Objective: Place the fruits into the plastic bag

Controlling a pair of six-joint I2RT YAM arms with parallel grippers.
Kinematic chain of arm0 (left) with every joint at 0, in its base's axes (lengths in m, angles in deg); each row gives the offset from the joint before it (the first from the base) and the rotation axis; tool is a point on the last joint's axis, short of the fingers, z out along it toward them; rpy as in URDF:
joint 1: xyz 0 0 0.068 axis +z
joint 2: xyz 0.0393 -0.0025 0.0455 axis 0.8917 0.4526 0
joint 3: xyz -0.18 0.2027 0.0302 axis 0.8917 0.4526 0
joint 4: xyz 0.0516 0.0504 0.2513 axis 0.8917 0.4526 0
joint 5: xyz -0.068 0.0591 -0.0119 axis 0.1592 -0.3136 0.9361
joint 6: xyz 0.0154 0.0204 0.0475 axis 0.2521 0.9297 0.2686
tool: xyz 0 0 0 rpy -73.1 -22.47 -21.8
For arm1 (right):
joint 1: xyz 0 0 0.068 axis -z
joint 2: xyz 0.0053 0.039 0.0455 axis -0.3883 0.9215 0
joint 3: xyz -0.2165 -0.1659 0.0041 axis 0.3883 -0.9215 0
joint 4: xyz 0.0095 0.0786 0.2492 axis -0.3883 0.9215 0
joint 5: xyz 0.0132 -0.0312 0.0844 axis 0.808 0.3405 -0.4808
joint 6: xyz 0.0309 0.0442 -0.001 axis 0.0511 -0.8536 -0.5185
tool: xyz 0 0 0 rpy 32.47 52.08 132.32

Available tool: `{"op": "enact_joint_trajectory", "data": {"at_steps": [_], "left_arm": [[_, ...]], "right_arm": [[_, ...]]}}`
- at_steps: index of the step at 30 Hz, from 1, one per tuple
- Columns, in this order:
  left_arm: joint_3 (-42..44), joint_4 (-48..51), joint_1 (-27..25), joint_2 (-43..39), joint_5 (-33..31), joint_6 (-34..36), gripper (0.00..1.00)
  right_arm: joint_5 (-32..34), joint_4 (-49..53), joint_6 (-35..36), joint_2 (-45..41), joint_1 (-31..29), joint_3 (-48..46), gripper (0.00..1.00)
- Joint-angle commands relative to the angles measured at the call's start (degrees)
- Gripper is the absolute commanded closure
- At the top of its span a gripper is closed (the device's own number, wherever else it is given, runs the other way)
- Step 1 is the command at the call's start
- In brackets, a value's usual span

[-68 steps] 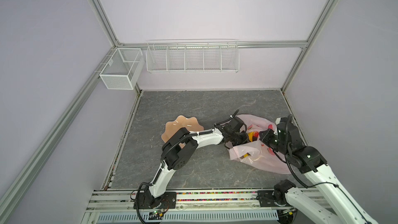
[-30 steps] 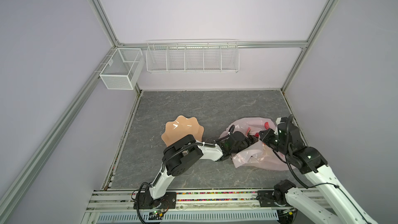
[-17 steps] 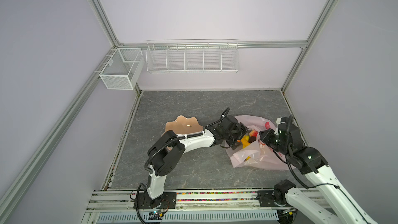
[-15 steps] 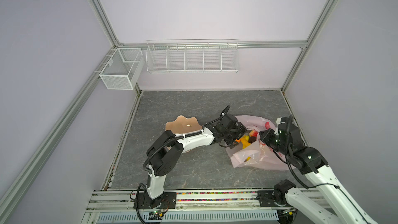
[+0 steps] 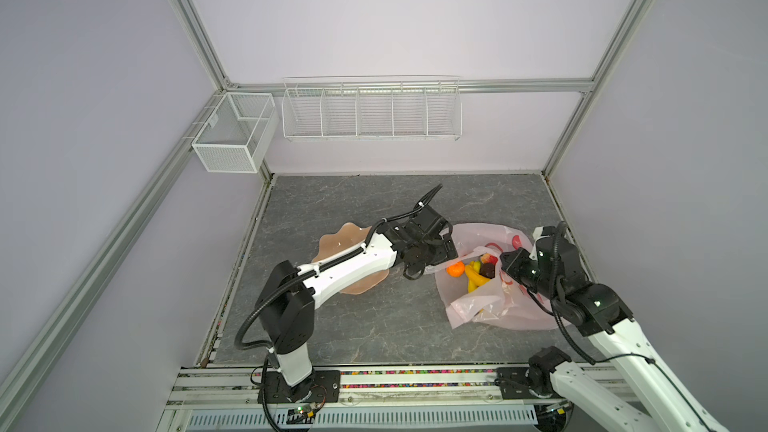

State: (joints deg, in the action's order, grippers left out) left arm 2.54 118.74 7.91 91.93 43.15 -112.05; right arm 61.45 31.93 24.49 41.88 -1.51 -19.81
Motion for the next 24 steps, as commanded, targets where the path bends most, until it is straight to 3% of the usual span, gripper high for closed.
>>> {"op": "enact_joint_trajectory", "data": {"at_steps": [1,6,12,16,24], "left_arm": [[1.04,3.26,-0.02,-4.03,-4.98,10.2,0.01],[-0.23,5.15,-0.02,-4.81,-2.01,31.62,0.01],[0.16,12.93,-0.02,-1.2,-7.0,47.94,0.01],[0.93,12.78,0.11,2.3,-12.07,53.08,0.01],[-1.27,8.8,1.18,9.51,-13.73,57.8,0.0]], "right_arm": [[0.45,0.48,-0.23,-0.27,0.31,0.16,0.88],[0.2,0.99,0.2,-0.22,0.37,0.22,0.88],[0.55,2.63,0.56,-1.66,0.44,-0.01,0.88],[0.52,3.27,0.38,-2.37,0.44,-0.21,0.88],[0.38,5.58,0.12,-3.68,0.37,-0.1,0.87]]}}
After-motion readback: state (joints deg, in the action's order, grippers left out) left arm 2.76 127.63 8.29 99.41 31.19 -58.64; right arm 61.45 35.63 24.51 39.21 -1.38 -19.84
